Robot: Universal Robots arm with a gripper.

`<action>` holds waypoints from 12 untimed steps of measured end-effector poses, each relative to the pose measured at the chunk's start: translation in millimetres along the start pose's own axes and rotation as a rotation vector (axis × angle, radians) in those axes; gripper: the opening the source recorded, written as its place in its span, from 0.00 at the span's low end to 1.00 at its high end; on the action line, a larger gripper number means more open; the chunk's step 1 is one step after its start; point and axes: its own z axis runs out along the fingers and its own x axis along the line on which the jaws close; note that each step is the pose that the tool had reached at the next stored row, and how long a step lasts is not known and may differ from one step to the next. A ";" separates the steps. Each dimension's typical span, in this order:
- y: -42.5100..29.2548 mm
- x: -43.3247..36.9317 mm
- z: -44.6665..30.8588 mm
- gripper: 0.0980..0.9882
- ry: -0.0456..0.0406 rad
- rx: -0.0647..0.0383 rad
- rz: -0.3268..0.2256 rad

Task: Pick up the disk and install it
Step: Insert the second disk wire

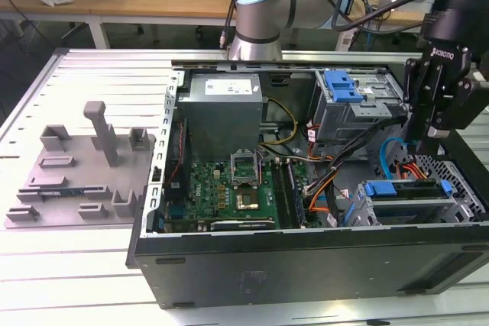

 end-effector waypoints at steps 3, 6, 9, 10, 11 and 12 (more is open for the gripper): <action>-0.1 0.4 1.4 0.26 0.0003 -0.003 0.007; -0.2 -0.1 2.3 0.26 0.0000 -0.003 0.007; -0.2 -0.9 4.2 0.26 0.0002 -0.002 0.005; -0.2 -1.1 4.8 0.26 0.0002 0.001 -0.001; -0.2 -1.2 5.1 0.26 -0.0004 0.005 -0.002; -0.1 -1.3 5.5 0.26 -0.0007 0.010 -0.004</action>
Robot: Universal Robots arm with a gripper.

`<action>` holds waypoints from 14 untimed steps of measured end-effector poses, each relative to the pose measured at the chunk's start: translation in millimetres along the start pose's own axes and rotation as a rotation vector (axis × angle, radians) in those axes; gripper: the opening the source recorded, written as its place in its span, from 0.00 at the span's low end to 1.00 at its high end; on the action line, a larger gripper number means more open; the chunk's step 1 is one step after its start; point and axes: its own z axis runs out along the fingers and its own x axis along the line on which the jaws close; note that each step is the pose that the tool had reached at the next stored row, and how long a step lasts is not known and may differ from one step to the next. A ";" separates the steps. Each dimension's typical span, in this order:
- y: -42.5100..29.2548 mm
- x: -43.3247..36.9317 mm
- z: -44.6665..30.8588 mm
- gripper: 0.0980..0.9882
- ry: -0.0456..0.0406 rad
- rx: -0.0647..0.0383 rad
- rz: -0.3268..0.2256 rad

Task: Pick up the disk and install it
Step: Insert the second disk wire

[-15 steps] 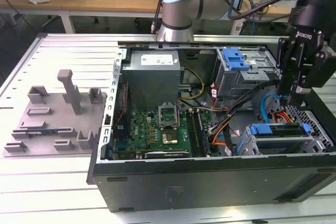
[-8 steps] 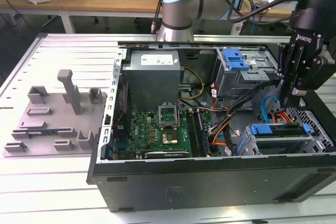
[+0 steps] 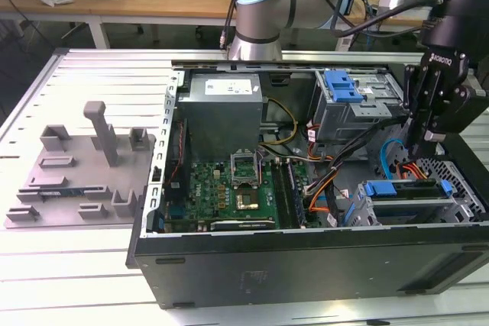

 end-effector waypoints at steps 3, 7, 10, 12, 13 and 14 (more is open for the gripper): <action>1.6 -0.4 1.1 0.26 -0.0008 0.010 -0.004; 9.9 -0.5 1.5 0.07 -0.0007 0.009 -0.002; 10.0 -0.6 1.5 0.07 -0.0007 0.009 -0.001; 10.1 -0.6 1.5 0.07 -0.0007 0.009 -0.001; 10.1 -0.6 1.5 0.07 -0.0007 0.009 -0.001; 10.0 -0.6 1.5 0.07 -0.0007 0.009 -0.001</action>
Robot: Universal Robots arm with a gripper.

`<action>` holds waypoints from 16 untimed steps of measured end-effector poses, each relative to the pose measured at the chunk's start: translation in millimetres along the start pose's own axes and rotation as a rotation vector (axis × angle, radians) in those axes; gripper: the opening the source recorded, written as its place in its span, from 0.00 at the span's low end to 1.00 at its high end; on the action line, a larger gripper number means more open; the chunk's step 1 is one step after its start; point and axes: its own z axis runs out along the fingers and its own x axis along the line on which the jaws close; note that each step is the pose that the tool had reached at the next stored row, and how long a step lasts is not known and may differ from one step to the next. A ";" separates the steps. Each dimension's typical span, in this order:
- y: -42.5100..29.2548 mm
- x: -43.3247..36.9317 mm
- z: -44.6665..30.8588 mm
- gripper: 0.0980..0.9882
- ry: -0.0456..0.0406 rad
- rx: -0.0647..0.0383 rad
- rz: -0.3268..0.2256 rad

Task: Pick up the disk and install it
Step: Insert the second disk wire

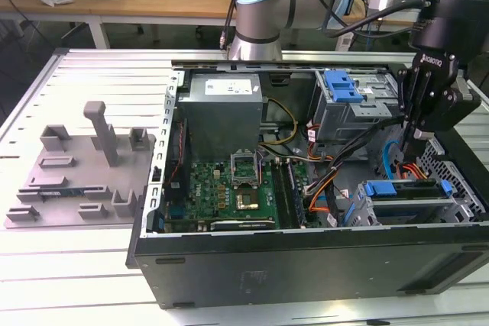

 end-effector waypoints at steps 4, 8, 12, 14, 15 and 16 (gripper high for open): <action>0.0 0.1 0.1 0.07 -0.0002 0.000 0.000; -0.6 5.1 2.0 0.07 -0.0318 -0.003 -0.001; -1.7 13.7 5.3 0.07 -0.0813 -0.009 -0.003; -2.3 18.8 7.3 0.07 -0.1058 -0.011 -0.005; -2.6 21.2 8.3 0.07 -0.1177 -0.013 -0.005; -3.0 24.0 9.3 0.07 -0.1302 -0.014 -0.006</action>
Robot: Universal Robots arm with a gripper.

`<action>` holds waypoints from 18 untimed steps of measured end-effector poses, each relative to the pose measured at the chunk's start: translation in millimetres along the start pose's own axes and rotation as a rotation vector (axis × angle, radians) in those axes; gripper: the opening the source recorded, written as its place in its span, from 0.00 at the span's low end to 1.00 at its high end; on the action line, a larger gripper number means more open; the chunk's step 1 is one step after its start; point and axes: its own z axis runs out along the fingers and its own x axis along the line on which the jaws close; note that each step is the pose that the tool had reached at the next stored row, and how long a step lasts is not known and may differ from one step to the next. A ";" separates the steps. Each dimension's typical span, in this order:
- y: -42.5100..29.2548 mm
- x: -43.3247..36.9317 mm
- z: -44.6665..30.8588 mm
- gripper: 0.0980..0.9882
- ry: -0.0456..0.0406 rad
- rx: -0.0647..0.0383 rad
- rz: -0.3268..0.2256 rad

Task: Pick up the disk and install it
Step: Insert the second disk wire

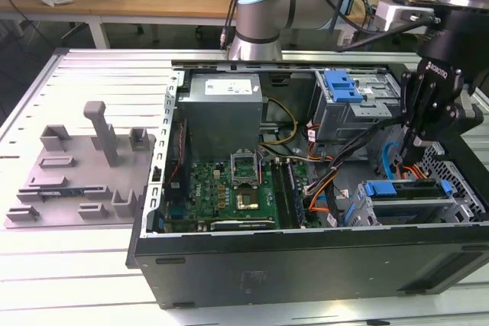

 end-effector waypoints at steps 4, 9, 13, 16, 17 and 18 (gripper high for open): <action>-1.1 9.7 2.4 0.07 -0.0331 -0.004 -0.001; -2.3 19.7 4.8 0.07 -0.0568 -0.006 -0.002; -2.8 23.6 5.8 0.07 -0.0756 -0.008 -0.003; -4.3 36.3 8.9 0.07 -0.1426 -0.010 -0.008; -4.9 41.5 10.2 0.07 -0.1708 -0.007 -0.011; -5.2 44.3 10.9 0.07 -0.1840 -0.005 -0.012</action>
